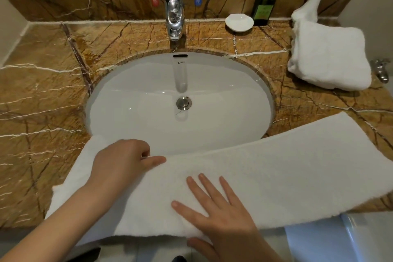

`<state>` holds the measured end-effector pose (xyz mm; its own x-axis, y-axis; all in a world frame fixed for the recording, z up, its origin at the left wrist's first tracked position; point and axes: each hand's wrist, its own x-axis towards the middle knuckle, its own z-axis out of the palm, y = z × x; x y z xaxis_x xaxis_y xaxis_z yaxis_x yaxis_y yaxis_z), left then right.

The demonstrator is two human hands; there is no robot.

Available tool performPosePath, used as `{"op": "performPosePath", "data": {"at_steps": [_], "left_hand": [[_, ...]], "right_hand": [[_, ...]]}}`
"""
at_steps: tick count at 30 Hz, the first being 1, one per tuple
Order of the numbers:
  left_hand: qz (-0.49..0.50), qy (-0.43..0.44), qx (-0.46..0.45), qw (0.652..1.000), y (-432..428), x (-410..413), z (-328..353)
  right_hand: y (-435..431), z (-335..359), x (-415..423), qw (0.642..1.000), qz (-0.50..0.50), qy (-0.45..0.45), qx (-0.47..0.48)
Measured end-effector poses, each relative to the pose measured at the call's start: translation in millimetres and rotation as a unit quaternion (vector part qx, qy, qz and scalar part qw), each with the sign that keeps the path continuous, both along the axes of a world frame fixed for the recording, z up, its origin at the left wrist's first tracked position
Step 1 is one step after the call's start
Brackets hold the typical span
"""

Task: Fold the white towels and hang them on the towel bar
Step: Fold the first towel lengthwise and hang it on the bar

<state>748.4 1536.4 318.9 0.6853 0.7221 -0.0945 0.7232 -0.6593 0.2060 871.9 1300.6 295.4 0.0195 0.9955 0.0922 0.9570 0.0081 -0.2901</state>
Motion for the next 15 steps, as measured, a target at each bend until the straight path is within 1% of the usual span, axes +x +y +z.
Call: {"op": "performPosePath", "data": {"at_steps": [2, 4, 7, 9, 12, 14, 15], "left_hand": [[-0.021, -0.001, 0.025, 0.999, 5, 1, 1], [-0.023, 0.011, 0.013, 1.000, 2, 2, -2], [0.014, -0.056, -0.032, 0.998, 3, -10, -5], [0.019, -0.069, -0.027, 0.997, 8, -27, -2], [0.006, -0.088, -0.025, 0.996, 17, -60, 5], [-0.032, -0.126, -0.049, 0.990, 20, -81, 8], [-0.054, -0.147, -0.057, 0.986, 21, -91, 7]], "right_hand": [[-3, 1, 2, 1.000, 0.018, -0.006, -0.002], [-3, 3, 5, 1.000, 0.020, -0.016, -0.008], [-5, 7, 5, 0.999, 0.015, -0.028, -0.002], [-6, 9, 1, 1.000, 0.003, -0.018, 0.010], [7, 19, -8, 0.996, -0.051, 0.058, 0.037], [33, 30, -15, 0.989, -0.081, 0.114, 0.047], [52, 35, -21, 0.987, -0.076, 0.132, 0.043]]}}
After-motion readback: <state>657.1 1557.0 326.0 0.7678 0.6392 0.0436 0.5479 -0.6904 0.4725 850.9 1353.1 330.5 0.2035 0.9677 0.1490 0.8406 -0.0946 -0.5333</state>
